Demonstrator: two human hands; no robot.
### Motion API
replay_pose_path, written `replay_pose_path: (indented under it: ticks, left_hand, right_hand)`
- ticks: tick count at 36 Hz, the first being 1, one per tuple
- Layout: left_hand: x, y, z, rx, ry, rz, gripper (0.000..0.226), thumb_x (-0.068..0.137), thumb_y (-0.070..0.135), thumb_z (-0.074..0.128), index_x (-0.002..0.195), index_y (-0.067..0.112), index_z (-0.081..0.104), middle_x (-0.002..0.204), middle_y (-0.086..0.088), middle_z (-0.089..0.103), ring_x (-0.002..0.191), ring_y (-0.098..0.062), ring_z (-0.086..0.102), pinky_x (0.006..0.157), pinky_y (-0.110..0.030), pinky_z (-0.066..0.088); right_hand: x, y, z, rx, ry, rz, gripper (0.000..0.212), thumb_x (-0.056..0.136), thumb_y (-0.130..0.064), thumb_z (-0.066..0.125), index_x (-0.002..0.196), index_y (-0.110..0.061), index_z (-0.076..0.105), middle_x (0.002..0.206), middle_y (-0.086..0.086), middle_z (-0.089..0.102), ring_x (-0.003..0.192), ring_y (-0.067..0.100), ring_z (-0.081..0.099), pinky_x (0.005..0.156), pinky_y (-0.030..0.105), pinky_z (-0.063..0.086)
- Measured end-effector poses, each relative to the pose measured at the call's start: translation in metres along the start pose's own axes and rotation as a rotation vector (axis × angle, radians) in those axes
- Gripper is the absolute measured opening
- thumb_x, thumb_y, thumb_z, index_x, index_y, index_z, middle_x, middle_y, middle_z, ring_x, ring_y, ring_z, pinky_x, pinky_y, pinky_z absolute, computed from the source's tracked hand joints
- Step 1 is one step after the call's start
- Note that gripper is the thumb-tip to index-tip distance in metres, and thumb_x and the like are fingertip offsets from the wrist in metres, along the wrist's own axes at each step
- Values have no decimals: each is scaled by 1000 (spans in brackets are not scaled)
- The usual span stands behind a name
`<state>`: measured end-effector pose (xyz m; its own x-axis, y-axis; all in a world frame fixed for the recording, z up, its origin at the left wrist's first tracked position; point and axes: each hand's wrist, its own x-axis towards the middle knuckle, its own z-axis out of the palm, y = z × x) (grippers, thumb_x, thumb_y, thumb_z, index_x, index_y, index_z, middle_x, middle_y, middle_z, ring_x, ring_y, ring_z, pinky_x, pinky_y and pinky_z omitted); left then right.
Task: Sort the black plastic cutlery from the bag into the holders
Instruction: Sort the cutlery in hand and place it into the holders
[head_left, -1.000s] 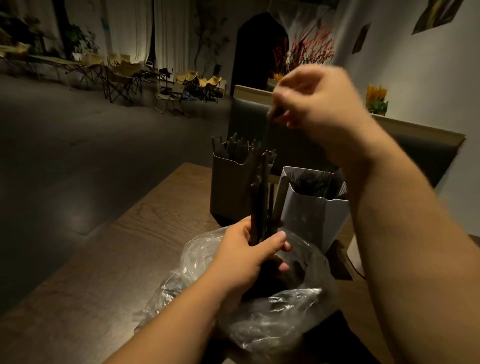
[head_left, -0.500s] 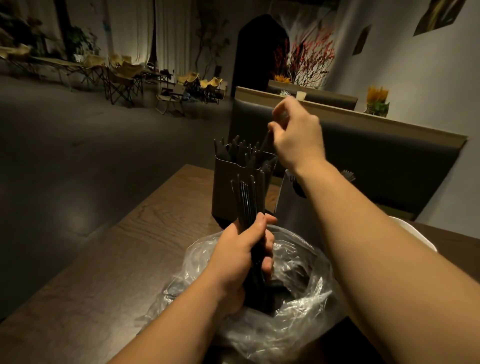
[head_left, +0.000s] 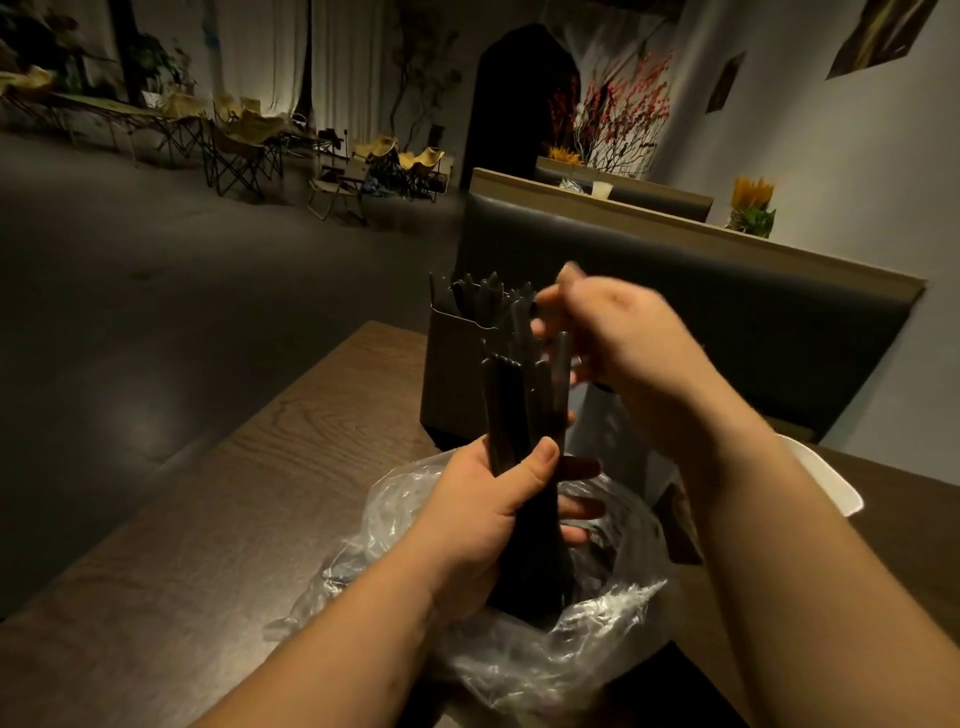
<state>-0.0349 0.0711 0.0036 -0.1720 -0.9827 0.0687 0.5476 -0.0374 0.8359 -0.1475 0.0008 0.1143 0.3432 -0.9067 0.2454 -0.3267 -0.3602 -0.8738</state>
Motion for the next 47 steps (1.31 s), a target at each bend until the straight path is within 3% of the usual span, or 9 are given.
replay_pose_path:
  ticks: [4, 7, 11, 17, 26, 32, 37, 43, 47]
  left_hand:
    - [-1, -2, 2, -30, -56, -46, 42, 85, 25, 64, 124, 9, 59, 105, -14, 76, 85, -33, 73, 67, -39, 59]
    - [-2, -4, 3, -31, -61, -42, 37, 87, 24, 63, 121, 9, 63, 107, -18, 74, 89, -37, 71, 67, -39, 58]
    - [-4, -3, 2, -30, -90, -44, 36, 89, 20, 61, 123, 10, 62, 112, -19, 74, 99, -38, 72, 74, -40, 60]
    - [-2, -4, -1, 36, -64, -20, 37, 93, 22, 58, 127, 8, 60, 120, -20, 70, 111, -40, 68, 92, -51, 57]
    - [-2, -2, -2, 30, -52, -44, 33, 92, 28, 56, 120, 11, 63, 122, -23, 68, 114, -41, 66, 94, -51, 57]
    - [-1, -4, -2, 55, -20, -23, 32, 95, 26, 54, 119, 8, 62, 116, -26, 69, 105, -44, 69, 74, -38, 61]
    - [-1, -7, 1, 64, -35, 44, 24, 87, 23, 60, 107, 11, 62, 81, -6, 72, 69, -19, 69, 60, -31, 57]
    - [1, -9, 1, 179, -42, 98, 16, 89, 15, 68, 103, 19, 64, 69, 8, 67, 62, -6, 64, 58, -23, 49]
    - [5, -11, -4, 257, -10, 111, 14, 90, 13, 69, 87, 27, 68, 67, 4, 62, 57, -12, 59, 53, -29, 47]
  right_hand:
    - [-28, 16, 4, -5, -127, 20, 27, 86, -23, 74, 111, -25, 65, 92, -10, 73, 89, 1, 71, 71, 16, 55]
    - [-32, 24, 0, 72, -152, 10, 23, 88, -10, 72, 110, -14, 67, 96, 1, 75, 95, 15, 73, 81, 28, 58]
    - [-34, 32, -4, 248, -180, 17, 24, 90, 1, 65, 112, -10, 66, 96, 5, 74, 99, 21, 73, 81, 29, 58]
    - [-34, 37, -1, 283, -166, 39, 21, 94, -2, 61, 114, -8, 65, 98, 7, 74, 95, 21, 74, 72, 25, 58]
    - [-30, 41, 0, 310, -127, 63, 19, 97, -5, 57, 114, -12, 64, 98, 4, 76, 93, 21, 74, 72, 28, 58]
    - [-30, 41, 5, 234, -77, 43, 17, 97, -8, 60, 112, -15, 64, 97, 4, 75, 92, 17, 75, 74, 29, 60]
    - [-30, 42, 13, 73, -81, -40, 13, 97, -11, 61, 109, -15, 63, 103, 6, 74, 96, 15, 73, 84, 35, 61]
    - [-32, 38, 16, 62, -234, 23, 21, 105, -27, 44, 116, -19, 60, 110, 2, 75, 105, 11, 71, 89, 32, 58]
    - [-32, 35, -3, -269, -200, -112, 36, 106, -35, 39, 134, -22, 57, 127, -4, 65, 112, 5, 62, 103, 38, 50]
